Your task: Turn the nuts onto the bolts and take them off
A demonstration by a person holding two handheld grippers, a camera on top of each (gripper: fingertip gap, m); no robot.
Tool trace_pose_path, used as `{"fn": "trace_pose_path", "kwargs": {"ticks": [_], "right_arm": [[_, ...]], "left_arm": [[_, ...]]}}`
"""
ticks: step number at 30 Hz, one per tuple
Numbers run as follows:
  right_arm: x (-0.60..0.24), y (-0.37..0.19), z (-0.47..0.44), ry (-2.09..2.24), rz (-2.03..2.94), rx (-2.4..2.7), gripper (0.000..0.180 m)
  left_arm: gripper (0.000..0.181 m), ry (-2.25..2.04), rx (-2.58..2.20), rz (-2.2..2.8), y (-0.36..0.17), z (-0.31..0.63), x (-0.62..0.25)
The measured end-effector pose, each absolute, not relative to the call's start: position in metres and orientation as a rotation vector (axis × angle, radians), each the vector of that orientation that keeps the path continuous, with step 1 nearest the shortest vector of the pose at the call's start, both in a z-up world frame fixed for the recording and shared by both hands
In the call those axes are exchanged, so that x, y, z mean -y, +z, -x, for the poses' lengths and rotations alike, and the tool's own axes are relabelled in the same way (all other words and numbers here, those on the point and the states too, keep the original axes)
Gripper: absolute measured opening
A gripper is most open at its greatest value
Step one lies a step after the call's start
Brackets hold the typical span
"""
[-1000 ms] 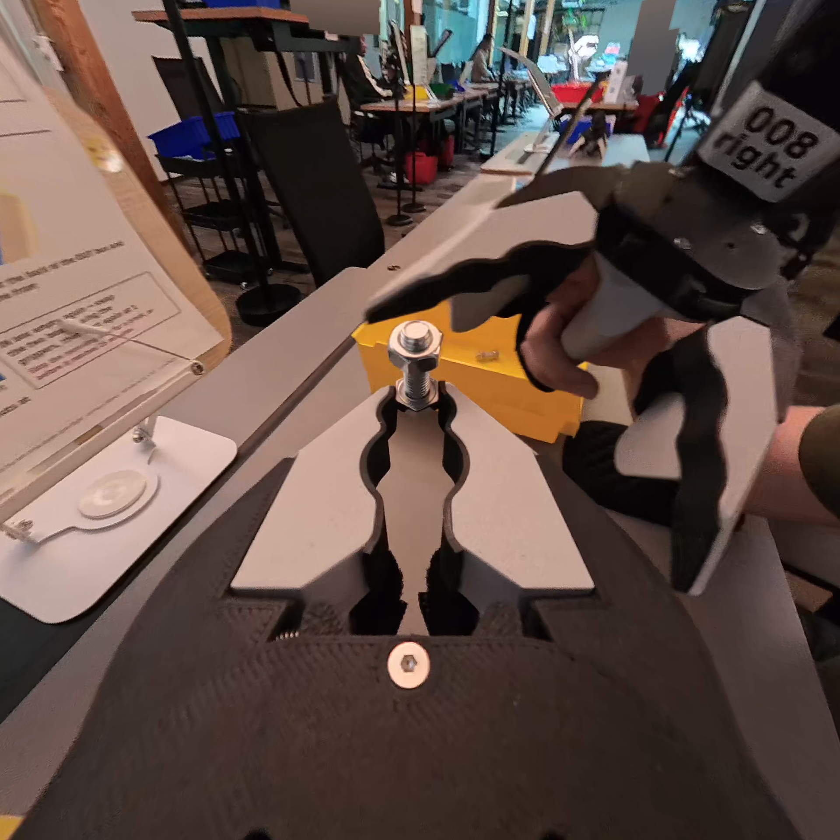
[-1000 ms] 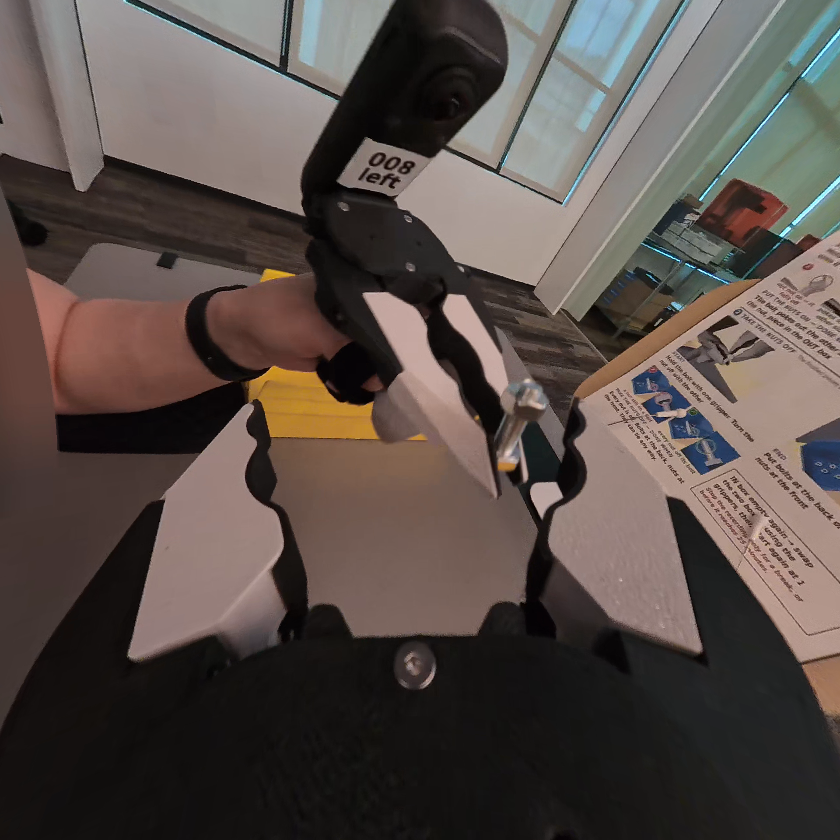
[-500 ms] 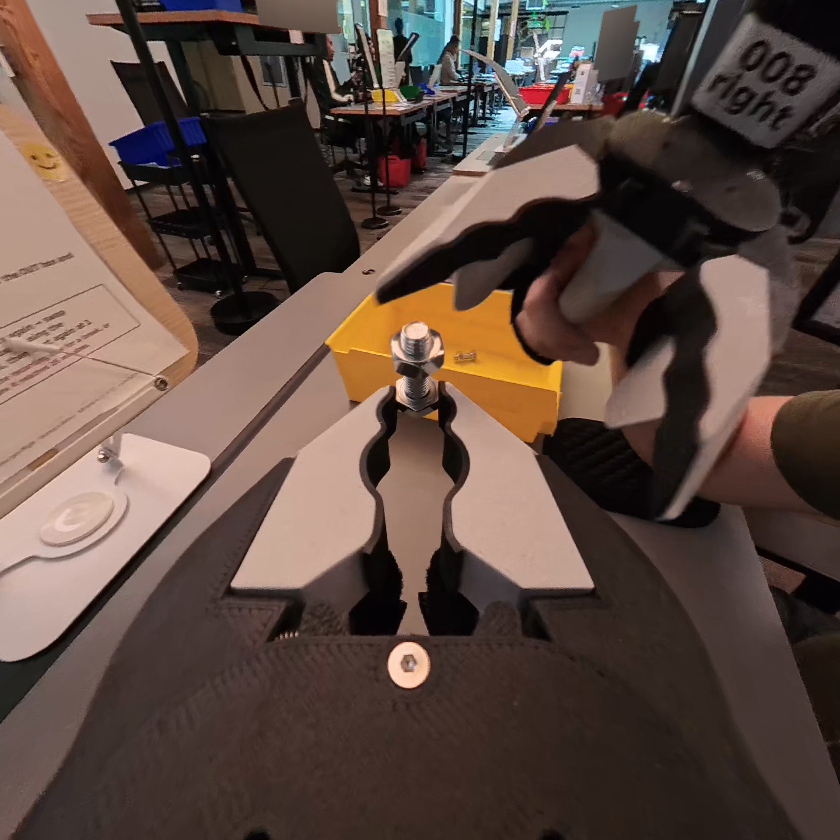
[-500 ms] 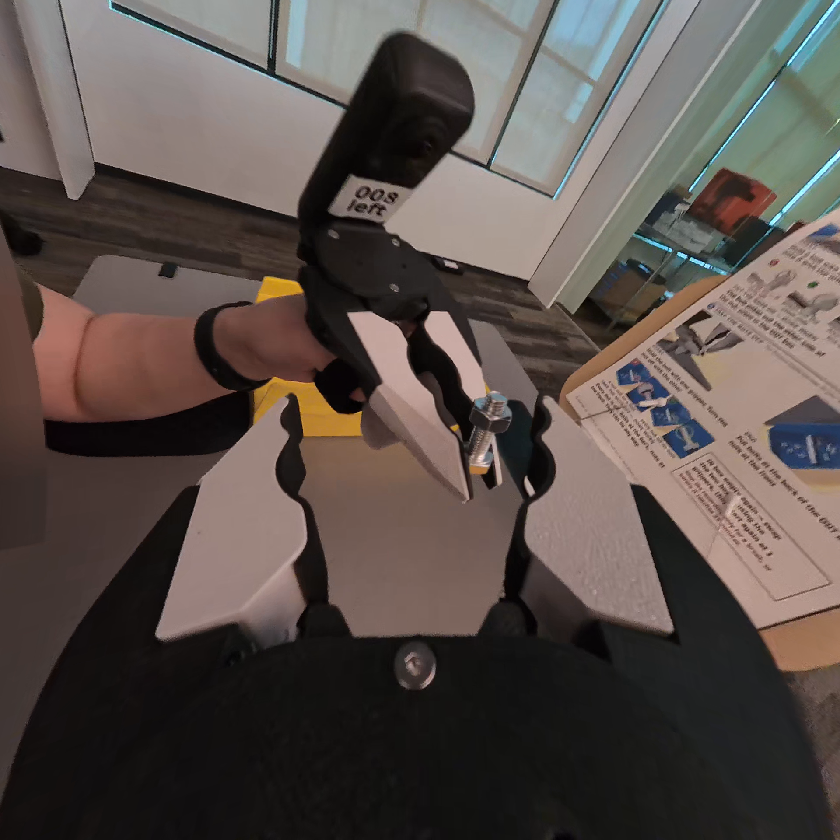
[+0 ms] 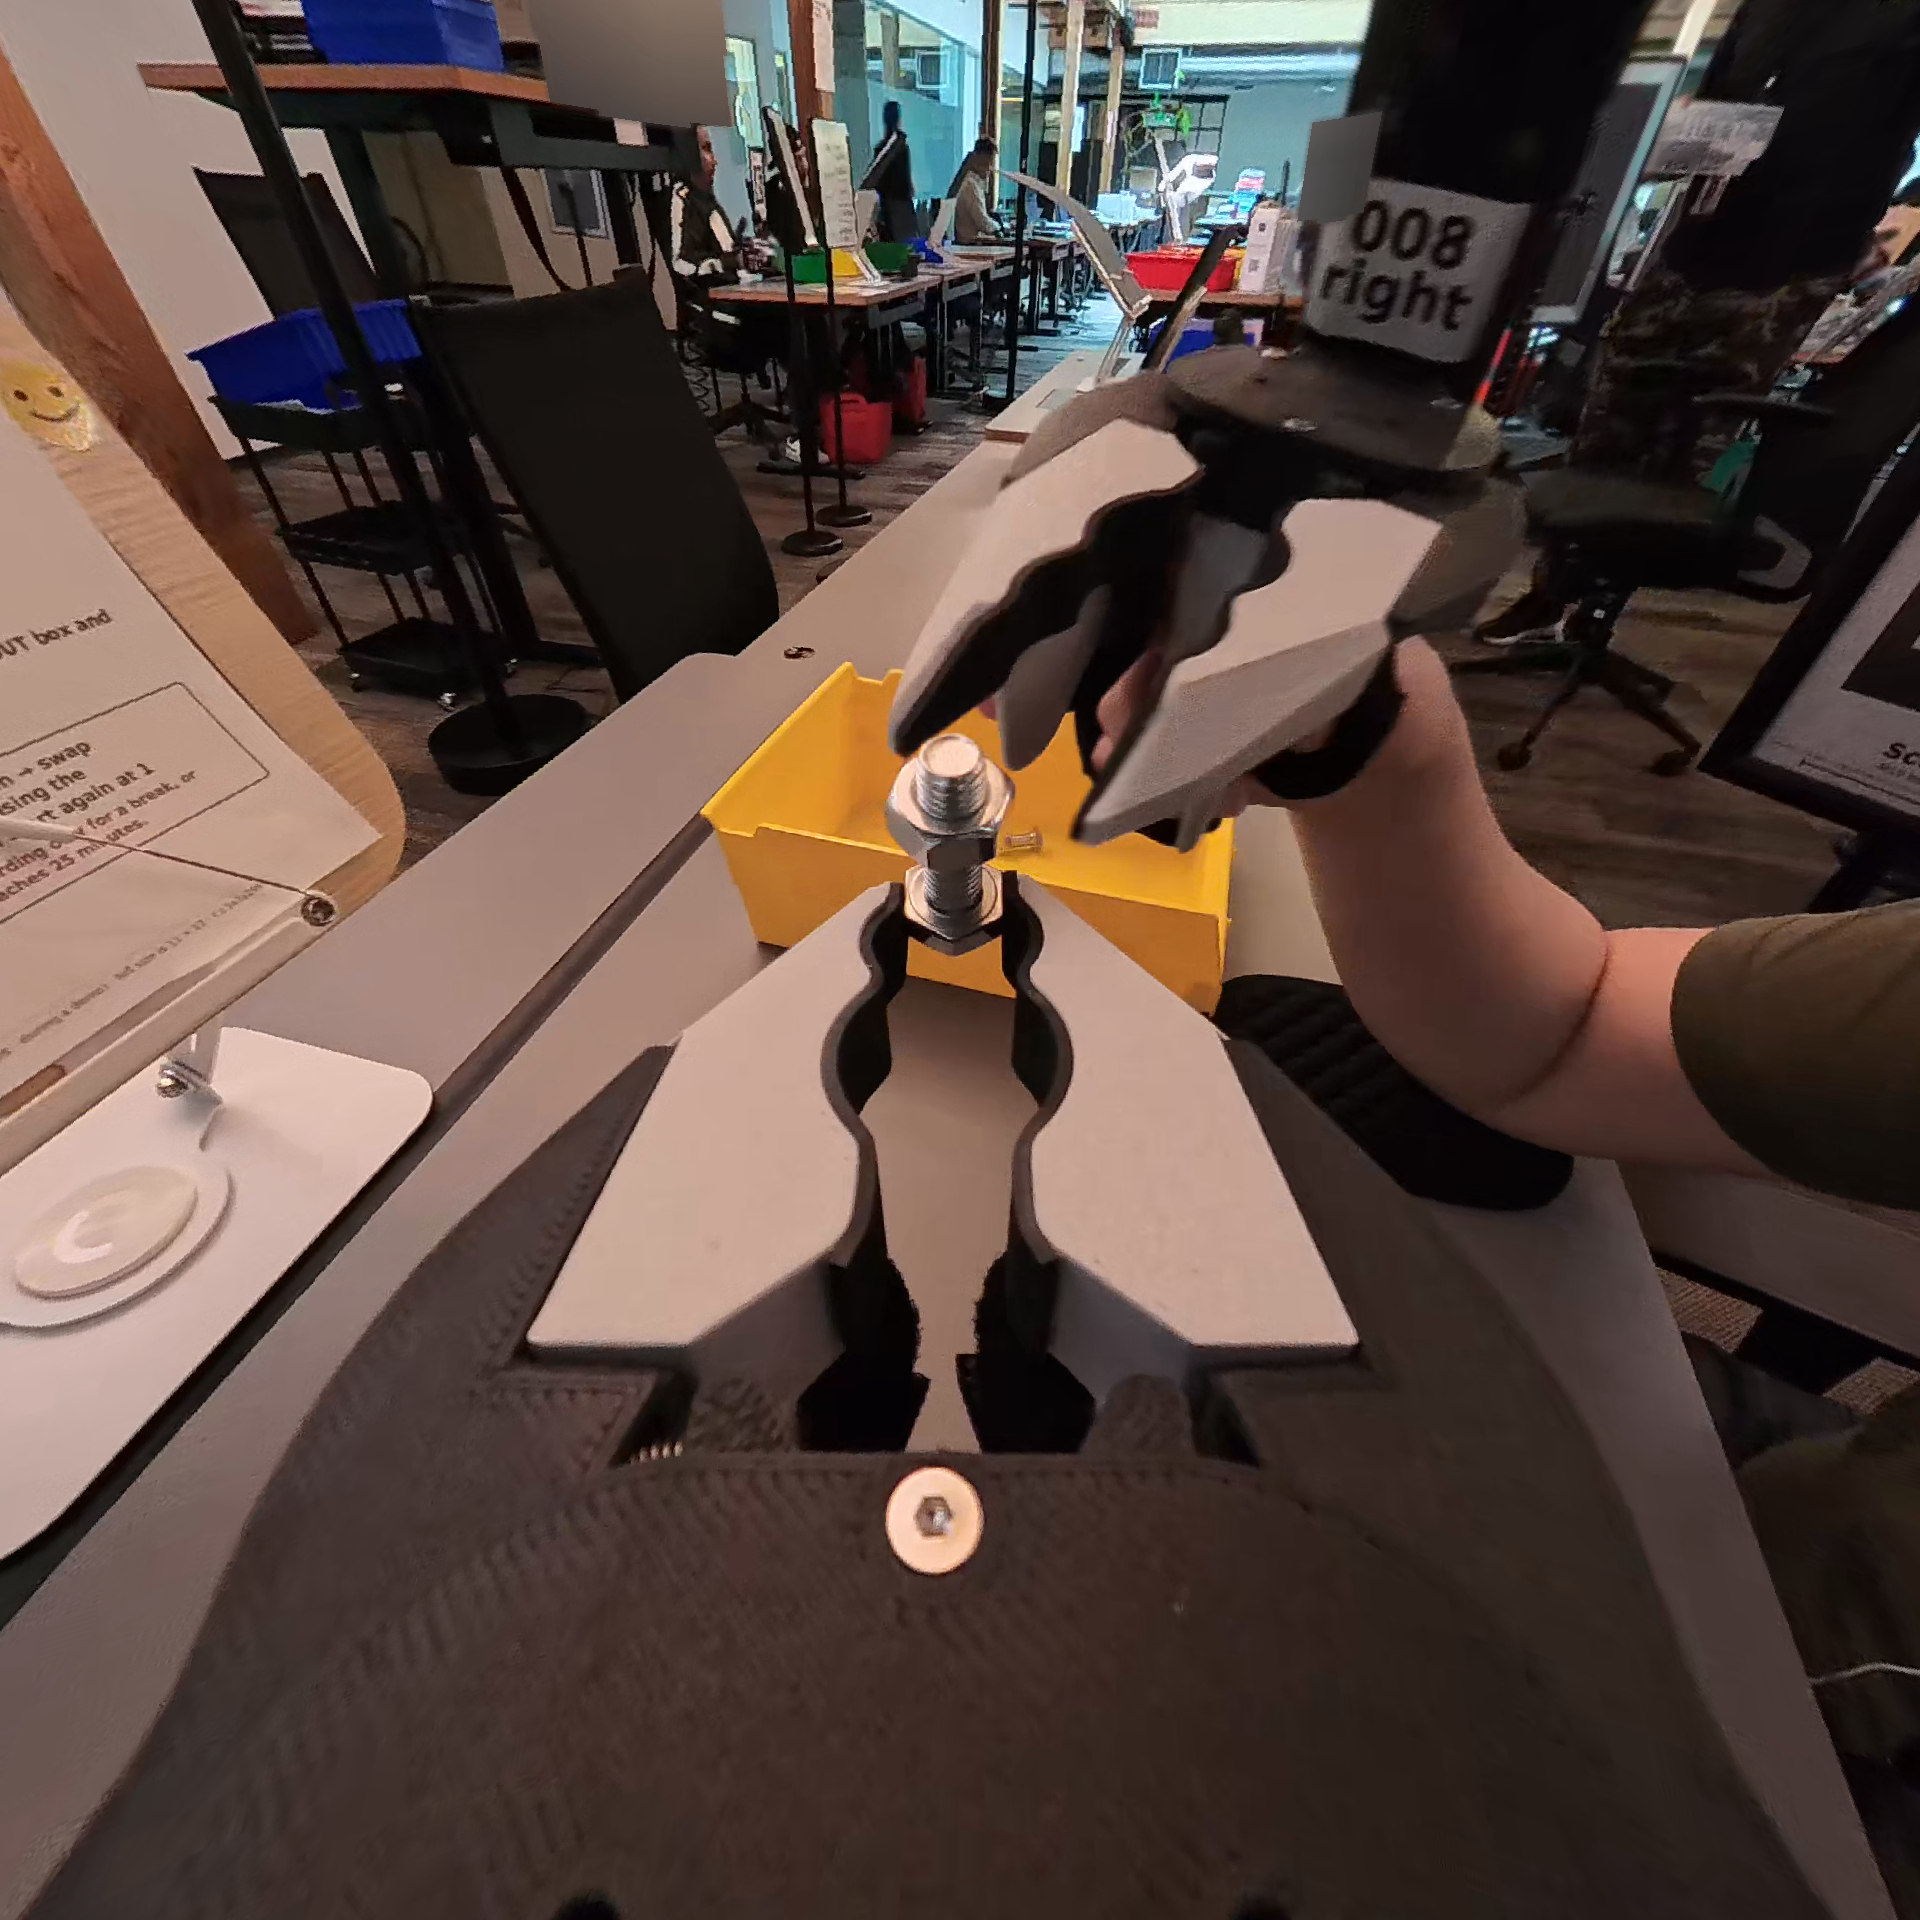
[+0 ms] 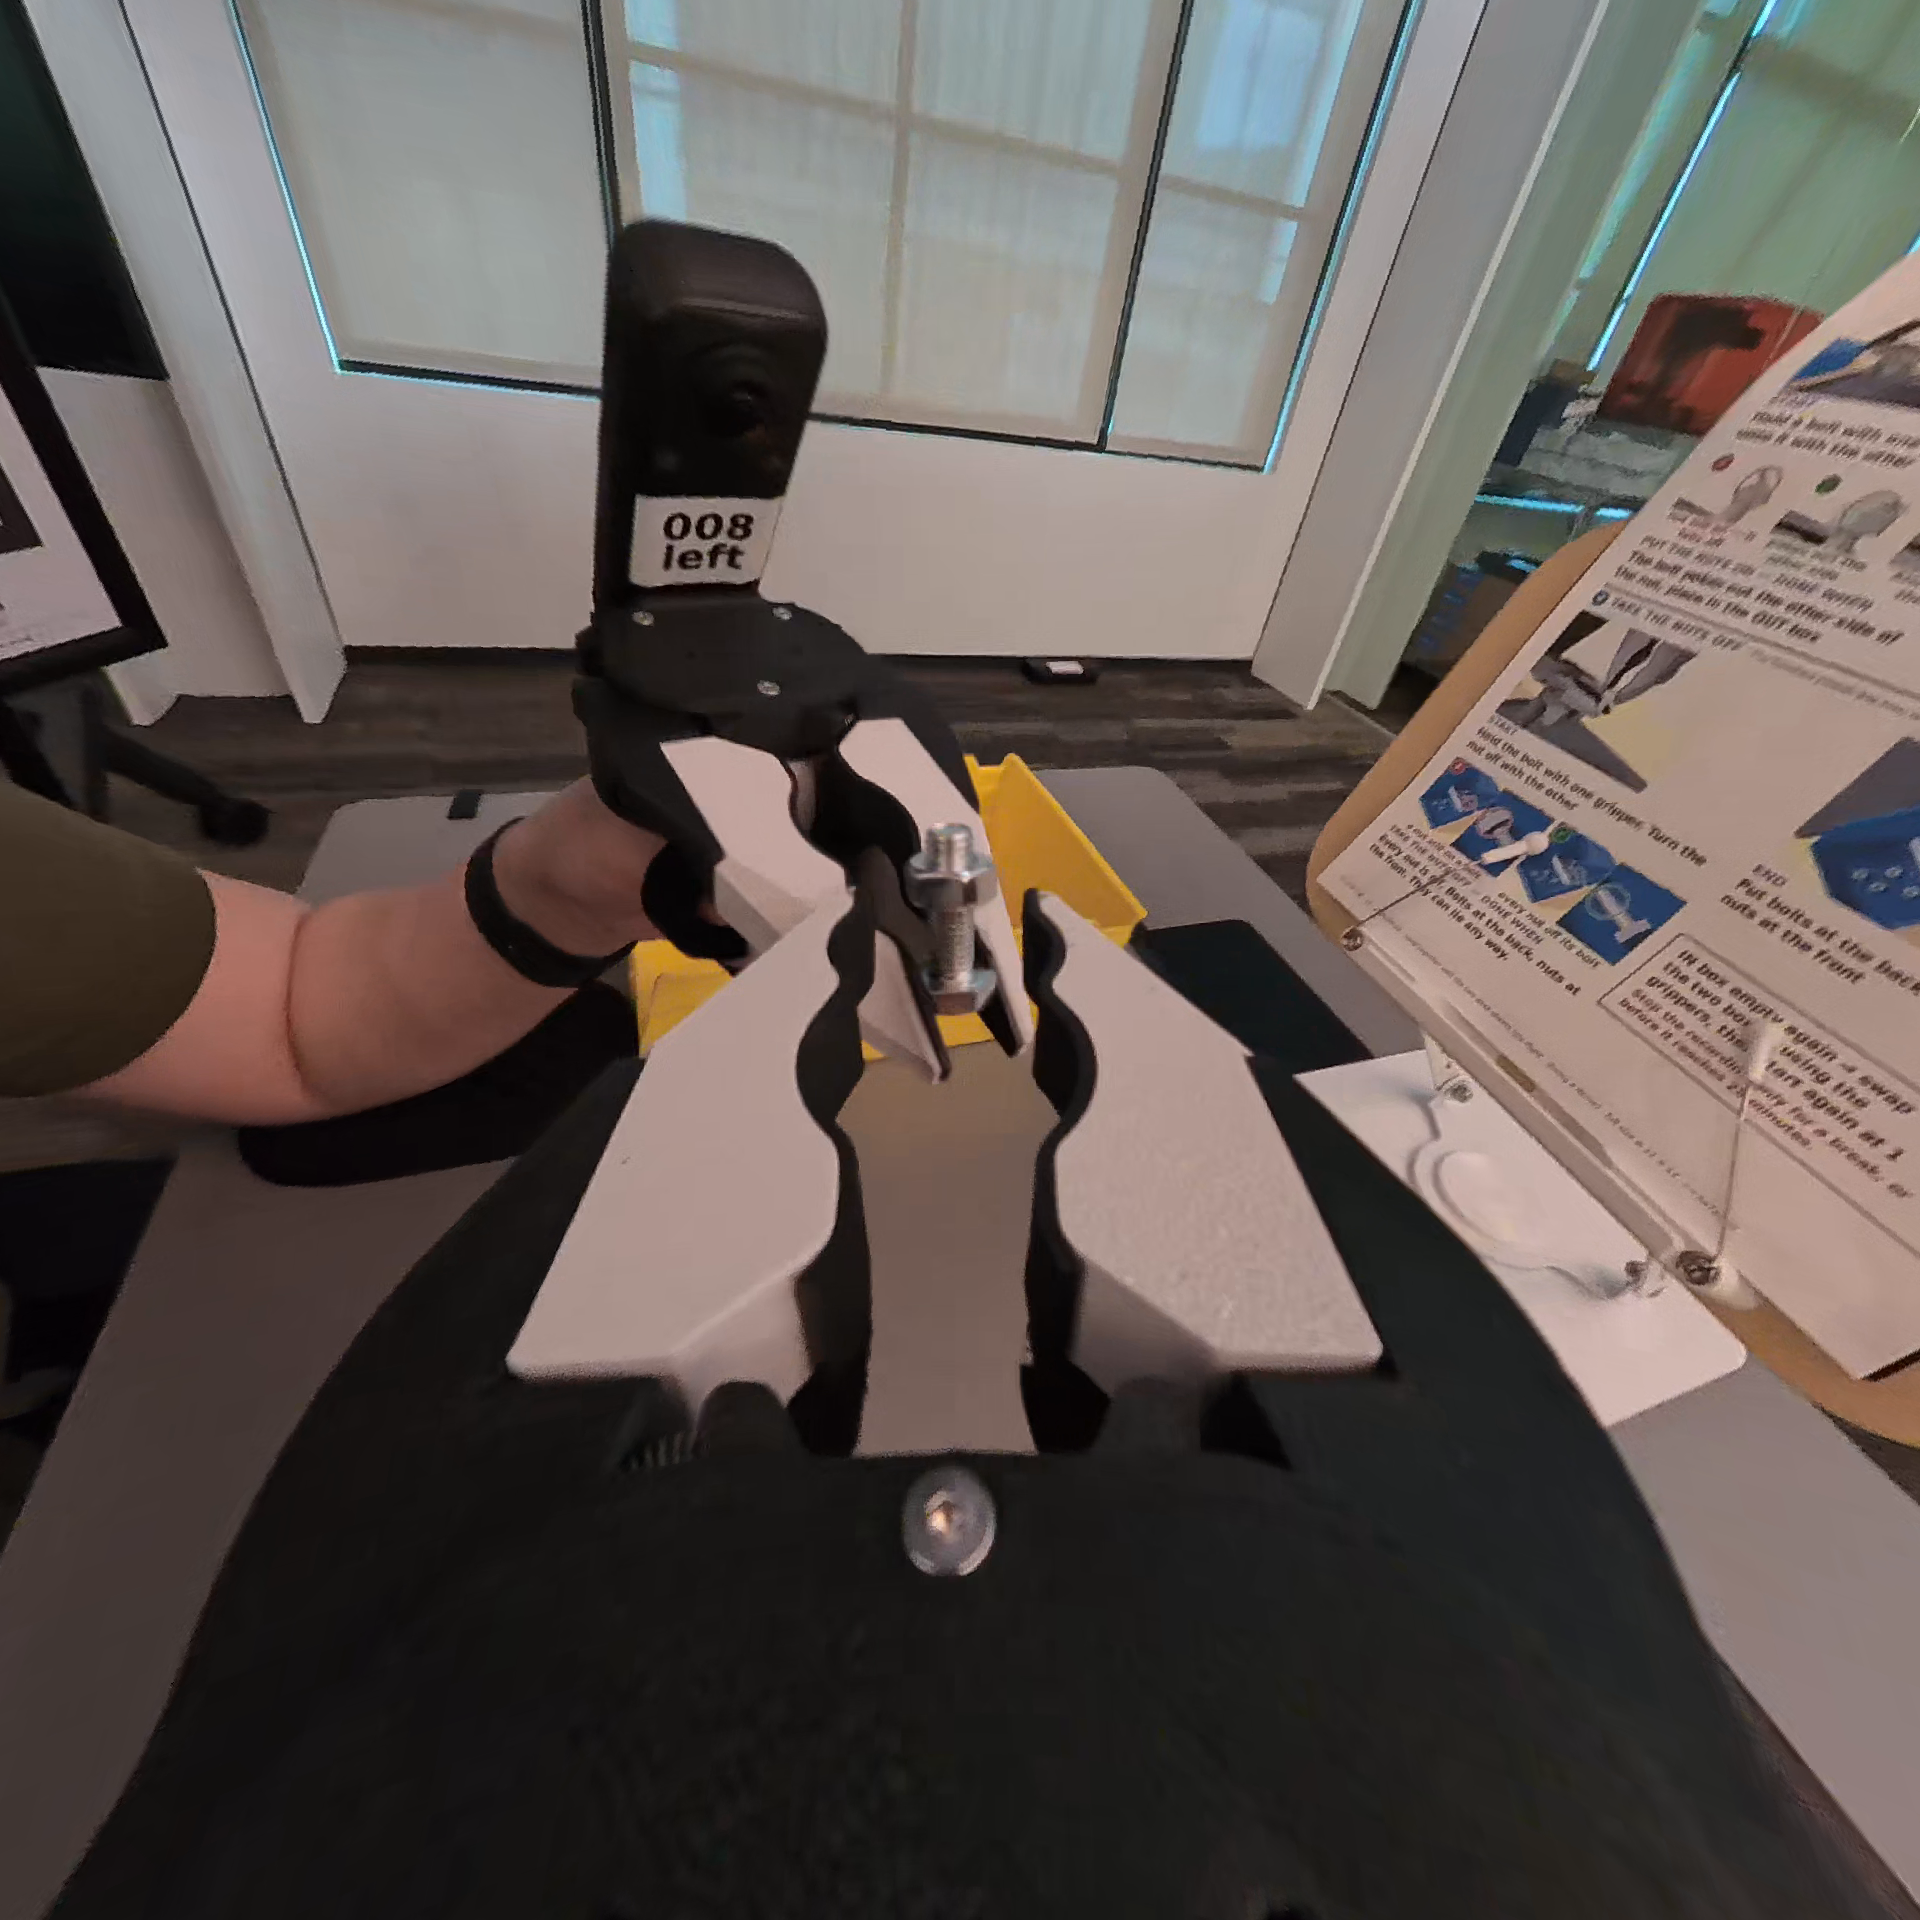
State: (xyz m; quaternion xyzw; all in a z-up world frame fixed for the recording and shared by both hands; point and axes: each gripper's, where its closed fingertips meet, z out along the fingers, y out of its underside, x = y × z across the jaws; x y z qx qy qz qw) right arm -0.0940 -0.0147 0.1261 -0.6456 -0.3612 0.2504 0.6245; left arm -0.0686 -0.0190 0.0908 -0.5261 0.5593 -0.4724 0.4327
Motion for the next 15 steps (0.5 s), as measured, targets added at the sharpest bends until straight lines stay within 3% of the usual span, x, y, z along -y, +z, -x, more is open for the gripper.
{"fn": "trace_pose_path", "kwargs": {"ticks": [1,6,10,11,13,15], "right_arm": [[0.013,0.123,0.093,0.578,1.495,0.837,0.024],[0.011,0.113,0.097,0.625,1.503,0.878,0.008],[0.012,0.117,0.094,0.671,1.490,0.862,0.007],[0.012,0.119,0.087,0.652,1.504,0.847,0.007],[0.013,0.127,0.054,0.499,1.557,0.801,0.007],[0.017,0.131,-0.012,0.274,1.674,0.660,0.008]], "left_arm": [[0.016,-1.184,-1.396,1.310,0.091,0.068,0.021],[0.016,-1.176,-1.408,1.314,0.088,0.066,0.023],[0.016,-1.204,-1.384,1.290,0.092,0.065,0.023],[0.019,-1.224,-1.369,1.287,0.094,0.066,0.024],[0.040,-1.237,-1.335,1.299,0.100,0.069,0.021],[0.045,-1.240,-1.318,1.305,0.104,0.073,0.018]]}}
